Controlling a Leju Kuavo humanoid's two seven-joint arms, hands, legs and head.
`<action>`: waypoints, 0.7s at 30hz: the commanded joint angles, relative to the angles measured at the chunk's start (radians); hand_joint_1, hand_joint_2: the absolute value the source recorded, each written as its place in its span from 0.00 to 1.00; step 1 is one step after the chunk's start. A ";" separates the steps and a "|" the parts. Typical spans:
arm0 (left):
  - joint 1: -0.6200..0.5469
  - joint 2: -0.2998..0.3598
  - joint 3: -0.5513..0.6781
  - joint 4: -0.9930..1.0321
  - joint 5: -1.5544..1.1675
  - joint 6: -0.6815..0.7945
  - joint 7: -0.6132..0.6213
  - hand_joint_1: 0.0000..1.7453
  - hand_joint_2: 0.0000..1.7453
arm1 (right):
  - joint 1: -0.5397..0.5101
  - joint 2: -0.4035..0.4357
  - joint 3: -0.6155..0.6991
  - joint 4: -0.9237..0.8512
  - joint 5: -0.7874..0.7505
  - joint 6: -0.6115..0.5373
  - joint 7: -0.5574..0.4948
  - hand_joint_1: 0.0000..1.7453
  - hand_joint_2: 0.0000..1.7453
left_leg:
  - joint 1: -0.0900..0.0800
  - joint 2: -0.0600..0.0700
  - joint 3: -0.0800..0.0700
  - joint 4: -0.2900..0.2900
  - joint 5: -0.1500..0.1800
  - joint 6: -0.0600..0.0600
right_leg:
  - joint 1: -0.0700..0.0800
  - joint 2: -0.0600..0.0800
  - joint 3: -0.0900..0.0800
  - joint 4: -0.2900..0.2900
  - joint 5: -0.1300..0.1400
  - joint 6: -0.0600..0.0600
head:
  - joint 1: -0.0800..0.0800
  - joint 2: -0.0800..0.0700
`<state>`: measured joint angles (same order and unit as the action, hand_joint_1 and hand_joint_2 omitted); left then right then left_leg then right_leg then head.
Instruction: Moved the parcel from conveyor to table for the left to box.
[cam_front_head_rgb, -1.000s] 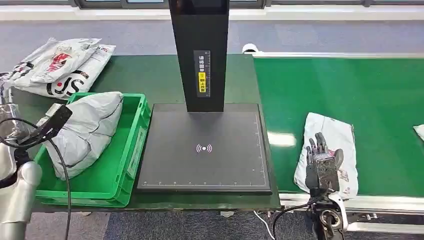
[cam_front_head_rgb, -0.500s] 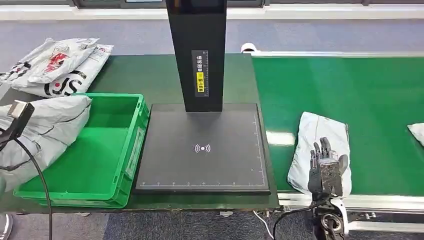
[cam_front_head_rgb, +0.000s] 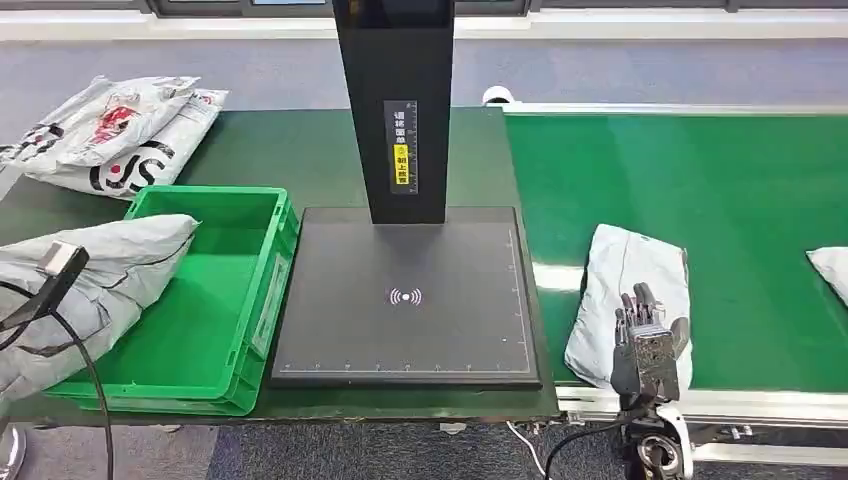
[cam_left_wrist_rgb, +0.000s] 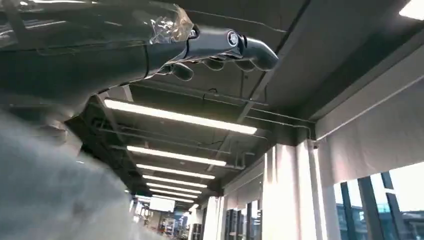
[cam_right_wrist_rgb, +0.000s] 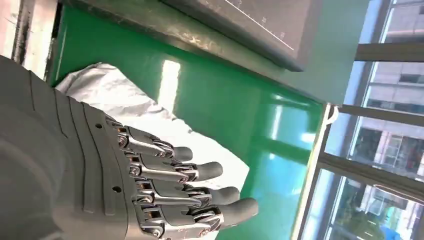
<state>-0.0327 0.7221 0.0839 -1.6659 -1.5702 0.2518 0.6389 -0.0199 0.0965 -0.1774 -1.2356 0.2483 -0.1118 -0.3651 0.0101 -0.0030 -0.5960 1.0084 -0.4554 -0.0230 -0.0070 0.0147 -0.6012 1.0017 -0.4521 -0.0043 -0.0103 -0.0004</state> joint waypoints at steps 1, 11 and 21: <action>-0.352 -0.359 -0.027 0.366 0.220 -0.152 -0.612 0.00 1.00 | 0.024 -0.020 -0.060 -0.053 -0.017 0.037 0.010 0.00 0.00 | -0.003 -0.012 0.007 -0.008 0.005 0.002 | -0.002 -0.013 0.010 -0.006 0.000 0.001 | 0.000 0.000; -0.484 -0.248 -0.084 0.619 0.541 -0.367 -0.796 0.00 1.00 | -0.033 -0.040 -0.019 0.011 -0.007 0.059 0.020 0.00 0.00 | -0.002 -0.006 0.005 -0.003 0.003 0.002 | -0.002 -0.009 0.008 -0.003 0.001 0.001 | 0.000 0.000; -0.531 -0.234 -0.119 0.638 0.613 -0.380 -0.796 0.00 1.00 | -0.020 -0.044 -0.019 0.002 -0.011 0.057 0.023 0.00 0.00 | 0.000 -0.005 0.005 -0.003 0.003 0.002 | 0.000 -0.008 0.008 -0.003 0.001 0.002 | 0.000 0.000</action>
<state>-0.4757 0.5112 0.0363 -1.1455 -0.9949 -0.1160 -0.1606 -0.0195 0.0713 -0.1820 -1.2795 0.2422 -0.0553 -0.3471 0.0096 -0.0057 -0.5951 1.0087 -0.4527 -0.0226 -0.0073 0.0099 -0.5992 1.0026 -0.4505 -0.0033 -0.0103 0.0000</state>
